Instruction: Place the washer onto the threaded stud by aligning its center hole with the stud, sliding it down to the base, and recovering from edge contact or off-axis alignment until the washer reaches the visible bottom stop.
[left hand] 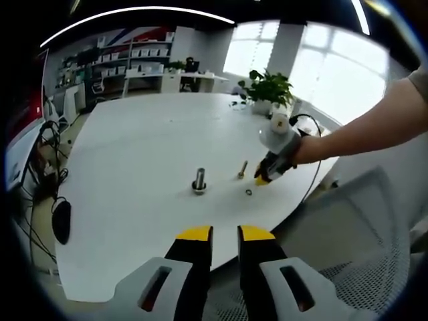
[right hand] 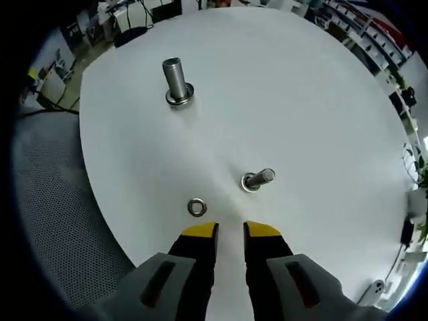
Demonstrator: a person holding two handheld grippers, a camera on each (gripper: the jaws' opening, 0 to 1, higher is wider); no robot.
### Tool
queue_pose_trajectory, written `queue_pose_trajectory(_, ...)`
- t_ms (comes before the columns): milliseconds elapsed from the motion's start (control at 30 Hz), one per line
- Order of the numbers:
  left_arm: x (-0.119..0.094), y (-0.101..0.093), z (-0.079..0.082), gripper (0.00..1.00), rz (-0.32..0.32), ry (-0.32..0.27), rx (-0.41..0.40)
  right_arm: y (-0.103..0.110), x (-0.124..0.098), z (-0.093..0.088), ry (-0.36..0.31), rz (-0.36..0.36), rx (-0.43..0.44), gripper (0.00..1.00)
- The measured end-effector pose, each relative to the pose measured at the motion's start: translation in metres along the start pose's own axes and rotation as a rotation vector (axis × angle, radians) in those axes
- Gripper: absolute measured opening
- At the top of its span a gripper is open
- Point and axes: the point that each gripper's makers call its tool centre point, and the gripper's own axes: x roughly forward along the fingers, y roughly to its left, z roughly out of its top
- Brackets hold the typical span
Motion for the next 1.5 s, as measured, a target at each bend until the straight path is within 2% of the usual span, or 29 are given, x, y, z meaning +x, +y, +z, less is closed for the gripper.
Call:
queue_pose_trajectory(100,0.0,0.001,0.0,0.12,0.004,-0.002,-0.004,0.01,0.0,0.002,-0.009,0.04,-0.001,0.19)
queue_pose_trajectory(233,0.0,0.0,0.0,0.12,0.002,-0.002,0.003,0.018,0.0,0.01,-0.026,0.049,-0.084,0.2)
queue_pose_trajectory(433,0.0,0.001,0.0,0.12,0.006,-0.003,0.002,0.03,0.004,0.019,-0.031,0.081,-0.072,0.21)
queue_pose_trajectory(533,0.0,0.0,-0.001,0.12,0.004,0.001,0.005,0.037,0.009,0.02,-0.029,0.085,-0.097,0.21)
queue_pose_trajectory(600,0.0,0.0,-0.001,0.12,0.004,0.003,0.007,0.036,0.01,0.016,-0.008,0.064,-0.133,0.21)
queue_pose_trajectory(633,0.0,0.0,-0.001,0.12,0.005,0.002,0.007,0.034,0.01,0.019,-0.025,0.057,-0.157,0.21)
queue_pose_trajectory(700,0.0,0.001,-0.001,0.12,0.007,0.002,0.004,0.033,0.009,0.018,-0.013,0.059,-0.138,0.21)
queue_pose_trajectory(767,0.0,0.001,-0.001,0.12,0.009,0.002,0.004,0.028,0.01,0.017,-0.005,0.045,-0.168,0.21)
queue_pose_trajectory(1033,0.001,0.002,-0.001,0.12,0.016,0.002,0.001,0.027,0.009,0.016,-0.008,0.047,-0.164,0.21)
queue_pose_trajectory(1133,0.001,0.002,-0.001,0.12,0.015,0.006,0.003,0.024,0.006,0.025,-0.078,0.027,-0.116,0.21)
queue_pose_trajectory(1233,0.001,0.002,-0.001,0.12,0.017,0.006,0.003,0.021,0.011,0.019,-0.043,0.045,-0.067,0.21)
queue_pose_trajectory(1433,0.001,0.003,-0.003,0.12,0.017,0.014,0.0,0.023,0.01,0.019,-0.042,0.044,-0.115,0.21)
queue_pose_trajectory(1500,0.001,0.002,-0.004,0.12,0.015,0.018,-0.003,0.025,0.011,0.019,-0.045,0.064,-0.114,0.19)
